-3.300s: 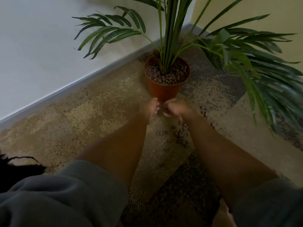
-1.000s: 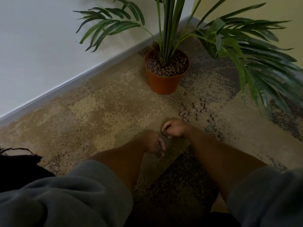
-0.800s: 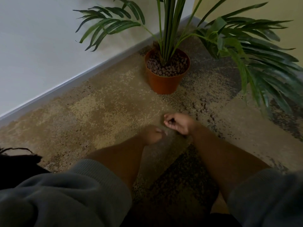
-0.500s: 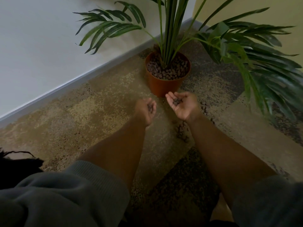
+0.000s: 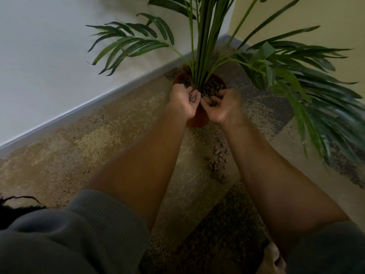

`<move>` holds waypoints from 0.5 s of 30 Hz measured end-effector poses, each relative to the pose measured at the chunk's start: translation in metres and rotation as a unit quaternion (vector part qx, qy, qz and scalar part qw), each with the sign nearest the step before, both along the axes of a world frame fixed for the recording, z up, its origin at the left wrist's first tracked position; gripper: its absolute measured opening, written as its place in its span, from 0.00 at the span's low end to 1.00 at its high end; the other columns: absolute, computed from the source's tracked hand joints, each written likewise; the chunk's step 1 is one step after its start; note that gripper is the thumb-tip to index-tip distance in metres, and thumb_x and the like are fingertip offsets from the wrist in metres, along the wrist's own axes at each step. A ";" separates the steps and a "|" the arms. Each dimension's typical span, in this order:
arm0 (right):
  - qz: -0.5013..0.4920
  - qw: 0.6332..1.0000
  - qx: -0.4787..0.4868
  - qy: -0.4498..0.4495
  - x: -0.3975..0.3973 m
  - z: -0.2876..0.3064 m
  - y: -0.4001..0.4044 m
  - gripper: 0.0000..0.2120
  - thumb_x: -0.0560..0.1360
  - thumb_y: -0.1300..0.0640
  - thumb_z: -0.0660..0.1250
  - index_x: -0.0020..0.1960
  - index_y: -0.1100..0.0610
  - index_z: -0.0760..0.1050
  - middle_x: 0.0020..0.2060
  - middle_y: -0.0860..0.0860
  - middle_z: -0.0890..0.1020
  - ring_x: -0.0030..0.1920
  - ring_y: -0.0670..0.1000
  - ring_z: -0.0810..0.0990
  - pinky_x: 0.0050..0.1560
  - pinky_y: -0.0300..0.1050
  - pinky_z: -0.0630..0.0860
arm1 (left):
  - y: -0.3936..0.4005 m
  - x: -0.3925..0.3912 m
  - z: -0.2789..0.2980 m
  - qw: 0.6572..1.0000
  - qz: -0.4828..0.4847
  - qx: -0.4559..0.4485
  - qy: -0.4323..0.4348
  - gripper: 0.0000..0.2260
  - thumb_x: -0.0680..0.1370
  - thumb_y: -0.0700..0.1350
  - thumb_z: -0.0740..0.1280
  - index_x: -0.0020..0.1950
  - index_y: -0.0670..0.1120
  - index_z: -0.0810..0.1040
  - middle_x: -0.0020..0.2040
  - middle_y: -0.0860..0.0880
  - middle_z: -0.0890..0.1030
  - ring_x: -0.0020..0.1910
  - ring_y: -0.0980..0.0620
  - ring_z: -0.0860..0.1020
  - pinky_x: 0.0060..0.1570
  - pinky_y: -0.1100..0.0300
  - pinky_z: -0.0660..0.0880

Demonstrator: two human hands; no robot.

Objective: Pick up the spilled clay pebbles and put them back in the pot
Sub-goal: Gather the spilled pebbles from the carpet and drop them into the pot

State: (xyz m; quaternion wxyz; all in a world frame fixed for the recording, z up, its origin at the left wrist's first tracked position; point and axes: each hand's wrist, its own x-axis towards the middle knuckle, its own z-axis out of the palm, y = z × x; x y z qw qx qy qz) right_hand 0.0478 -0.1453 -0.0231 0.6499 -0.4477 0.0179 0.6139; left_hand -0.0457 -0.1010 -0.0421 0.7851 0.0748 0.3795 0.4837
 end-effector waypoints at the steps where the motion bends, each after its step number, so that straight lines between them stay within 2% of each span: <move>1: 0.005 1.000 0.016 0.005 0.000 0.004 0.002 0.20 0.80 0.61 0.51 0.68 0.68 0.67 0.66 0.65 0.71 0.66 0.62 0.72 0.69 0.56 0.70 | 0.001 0.000 0.002 1.000 0.006 0.007 -0.007 0.15 0.84 0.46 0.50 0.59 0.42 0.74 0.40 0.44 0.69 0.33 0.51 0.66 0.63 0.56 0.70; 2: 0.015 0.999 0.032 0.007 0.002 0.007 0.003 0.22 0.80 0.61 0.50 0.71 0.67 0.66 0.70 0.65 0.69 0.70 0.63 0.69 0.71 0.56 0.68 | 0.001 0.001 0.004 1.000 0.001 0.012 -0.012 0.14 0.84 0.46 0.50 0.51 0.44 0.74 0.37 0.45 0.67 0.32 0.51 0.64 0.63 0.57 0.69; 3: 0.027 0.999 0.046 0.003 0.003 0.009 0.003 0.23 0.80 0.61 0.50 0.74 0.67 0.63 0.73 0.65 0.66 0.73 0.63 0.66 0.72 0.56 0.66 | 0.001 0.000 0.006 1.000 -0.010 0.017 -0.019 0.15 0.84 0.46 0.50 0.51 0.43 0.75 0.38 0.44 0.69 0.32 0.50 0.67 0.64 0.57 0.68; 4: 0.037 0.998 0.057 -0.004 0.004 0.010 0.003 0.24 0.80 0.62 0.51 0.75 0.67 0.60 0.75 0.64 0.63 0.75 0.63 0.63 0.73 0.57 0.64 | 0.001 -0.001 0.008 0.999 -0.025 0.023 -0.032 0.17 0.84 0.46 0.49 0.58 0.40 0.75 0.44 0.41 0.75 0.39 0.48 0.74 0.66 0.56 0.68; 5: 0.040 0.997 0.065 -0.007 0.006 0.010 0.003 0.25 0.80 0.63 0.51 0.76 0.67 0.58 0.76 0.63 0.61 0.76 0.61 0.62 0.74 0.56 0.64 | 0.001 -0.002 0.009 0.998 -0.038 0.025 -0.051 0.19 0.84 0.47 0.49 0.67 0.37 0.71 0.56 0.38 0.77 0.52 0.44 0.78 0.67 0.53 0.67; 6: 0.038 0.997 0.068 0.006 0.008 0.010 0.004 0.25 0.80 0.63 0.50 0.76 0.67 0.57 0.76 0.62 0.60 0.76 0.61 0.61 0.74 0.56 0.63 | 0.002 -0.003 0.009 0.997 -0.048 0.021 -0.062 0.22 0.84 0.47 0.49 0.73 0.35 0.63 0.67 0.36 0.72 0.64 0.41 0.73 0.70 0.50 0.65; 7: 0.030 0.997 0.064 0.023 0.010 0.008 0.005 0.25 0.80 0.64 0.50 0.77 0.66 0.57 0.76 0.62 0.61 0.76 0.60 0.61 0.74 0.56 0.63 | 0.001 -0.004 0.010 0.996 -0.049 0.019 -0.067 0.24 0.84 0.47 0.49 0.77 0.35 0.56 0.74 0.35 0.64 0.72 0.40 0.65 0.73 0.48 0.61; 8: 0.022 0.998 0.056 0.033 0.012 0.006 0.006 0.24 0.81 0.63 0.49 0.76 0.66 0.57 0.76 0.62 0.62 0.76 0.61 0.62 0.75 0.57 0.62 | 0.000 -0.005 0.010 0.997 -0.045 0.017 -0.067 0.25 0.84 0.47 0.49 0.78 0.35 0.52 0.77 0.36 0.58 0.76 0.40 0.59 0.75 0.48 0.57; 9: 0.015 0.998 0.048 0.036 0.013 0.004 0.007 0.24 0.81 0.63 0.48 0.76 0.66 0.57 0.75 0.63 0.62 0.76 0.62 0.61 0.75 0.58 0.60 | -0.002 -0.005 0.010 0.997 -0.039 0.014 -0.063 0.25 0.84 0.47 0.49 0.78 0.36 0.50 0.78 0.36 0.54 0.77 0.40 0.55 0.76 0.48 0.54; 11: 0.004 0.999 0.040 0.034 0.015 0.000 0.005 0.24 0.82 0.63 0.48 0.77 0.67 0.55 0.75 0.64 0.62 0.75 0.63 0.61 0.76 0.58 0.59 | -0.004 -0.006 0.006 0.998 -0.031 0.010 -0.050 0.24 0.84 0.46 0.49 0.78 0.36 0.52 0.78 0.36 0.54 0.77 0.41 0.54 0.76 0.48 0.54; 13: 0.000 0.998 0.045 0.040 0.016 -0.004 -0.001 0.24 0.82 0.63 0.49 0.76 0.68 0.56 0.73 0.66 0.64 0.73 0.64 0.65 0.73 0.56 0.65 | -0.010 -0.006 -0.001 0.999 -0.027 0.021 -0.041 0.23 0.84 0.45 0.50 0.77 0.37 0.57 0.76 0.36 0.60 0.76 0.42 0.60 0.74 0.50 0.60; 15: 0.006 0.999 0.044 0.016 0.017 -0.008 -0.009 0.21 0.81 0.63 0.51 0.72 0.69 0.62 0.66 0.66 0.72 0.66 0.64 0.73 0.64 0.53 0.76 | -0.017 -0.006 -0.013 0.999 -0.017 0.042 -0.021 0.21 0.84 0.45 0.52 0.76 0.40 0.62 0.73 0.39 0.69 0.70 0.44 0.70 0.68 0.53 0.69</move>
